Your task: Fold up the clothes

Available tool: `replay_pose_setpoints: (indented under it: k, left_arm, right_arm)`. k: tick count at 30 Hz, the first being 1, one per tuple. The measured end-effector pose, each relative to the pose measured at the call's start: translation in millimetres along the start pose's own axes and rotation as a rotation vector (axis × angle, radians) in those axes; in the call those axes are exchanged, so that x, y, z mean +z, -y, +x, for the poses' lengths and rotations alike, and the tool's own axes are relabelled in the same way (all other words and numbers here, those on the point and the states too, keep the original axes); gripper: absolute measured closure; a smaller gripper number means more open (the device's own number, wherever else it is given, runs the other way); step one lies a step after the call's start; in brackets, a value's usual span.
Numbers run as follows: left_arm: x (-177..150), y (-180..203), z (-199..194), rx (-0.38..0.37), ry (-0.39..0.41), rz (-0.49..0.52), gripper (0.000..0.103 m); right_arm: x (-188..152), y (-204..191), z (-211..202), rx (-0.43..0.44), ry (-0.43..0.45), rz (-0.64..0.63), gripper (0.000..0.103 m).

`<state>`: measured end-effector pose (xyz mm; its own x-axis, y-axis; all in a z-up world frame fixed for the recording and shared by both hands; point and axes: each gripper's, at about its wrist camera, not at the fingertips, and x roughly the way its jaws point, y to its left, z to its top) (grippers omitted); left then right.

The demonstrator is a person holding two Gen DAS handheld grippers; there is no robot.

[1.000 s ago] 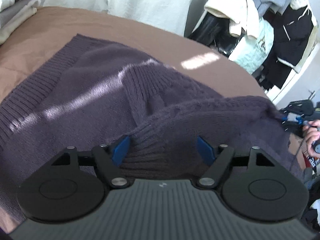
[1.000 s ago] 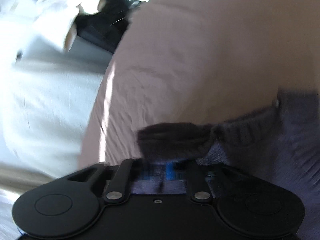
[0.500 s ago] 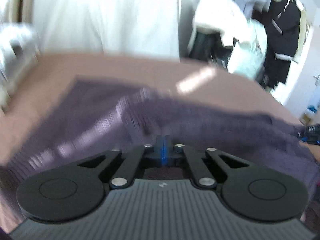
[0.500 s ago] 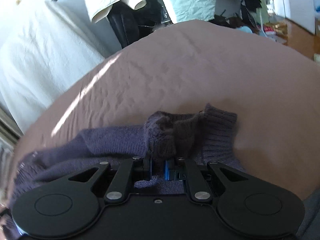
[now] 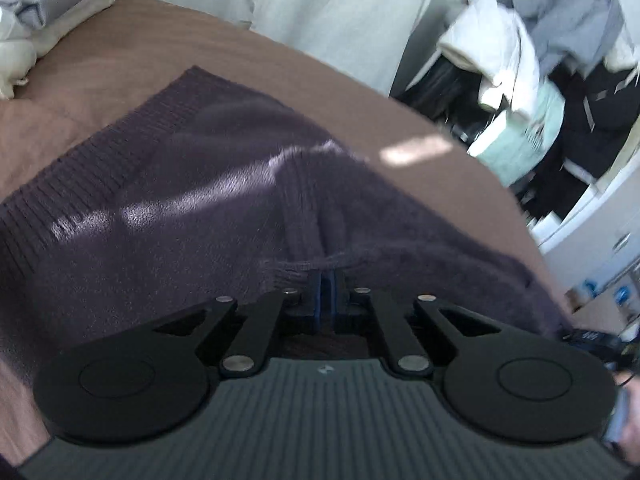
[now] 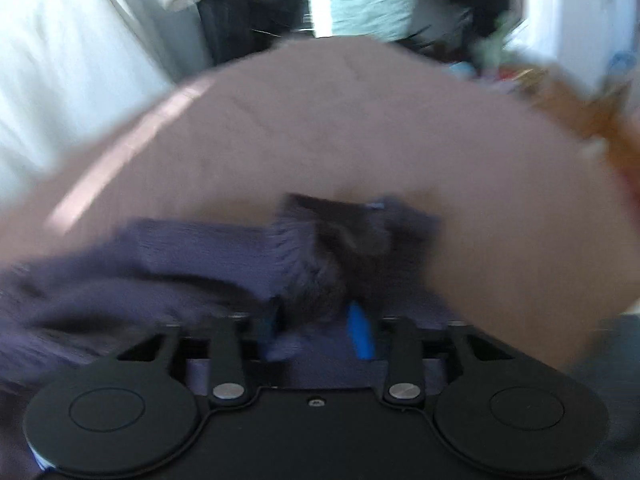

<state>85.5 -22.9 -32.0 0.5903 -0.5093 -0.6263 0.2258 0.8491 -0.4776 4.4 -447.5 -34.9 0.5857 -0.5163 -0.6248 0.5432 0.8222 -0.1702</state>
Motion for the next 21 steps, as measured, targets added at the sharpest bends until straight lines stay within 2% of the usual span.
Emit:
replay_pose_setpoints:
  k: [2,4,5,6,8,9,11,12,13,14,18,20,21]
  left_arm:
    - [-3,1,1,0.004,-0.021,0.009,0.09]
    - [-4,0,5,-0.008,-0.049,-0.008,0.086]
    - [-4,-1,6,-0.016,-0.063,-0.021,0.086]
    - [-4,-3,6,-0.025,-0.076,-0.036,0.086]
    - [-5,-8,8,-0.044,-0.134,-0.082,0.086]
    - [-7,-11,10,-0.055,-0.171,-0.108,0.086]
    - [-12,-16,13,-0.092,-0.214,-0.153,0.085]
    - [-14,-18,14,-0.113,-0.232,-0.175,0.079]
    - [-16,-21,16,-0.129,-0.245,-0.195,0.077]
    - [-18,-24,19,-0.138,-0.253,-0.217,0.075]
    - [-19,-33,25,-0.151,-0.266,-0.283,0.075]
    - [-17,-34,24,-0.157,-0.254,-0.295,0.072]
    - [-15,-35,22,-0.159,-0.247,-0.3,0.07]
  right_arm:
    - [2,-8,-8,-0.068,0.02,-0.061,0.051]
    - [9,-31,-33,-0.047,0.148,-0.204,0.05]
    - [14,-42,-46,0.026,0.196,-0.257,0.05]
    - [20,-52,-56,0.137,0.219,-0.288,0.049]
    - [33,-72,-65,0.41,0.166,-0.308,0.037]
    - [38,-85,-64,0.508,0.138,-0.314,0.035]
    - [44,-113,-59,0.636,0.097,-0.33,0.023]
    - [47,-128,-57,0.7,0.076,-0.337,0.02]
    - [49,-143,-53,0.744,0.064,-0.357,0.015]
    - [49,-159,-47,0.766,0.045,-0.393,0.014]
    - [31,-202,-26,0.865,-0.108,-0.519,0.017]
    - [13,-204,-30,0.966,-0.144,-0.551,0.047]
    - [2,-202,-35,1.013,-0.153,-0.573,0.048]
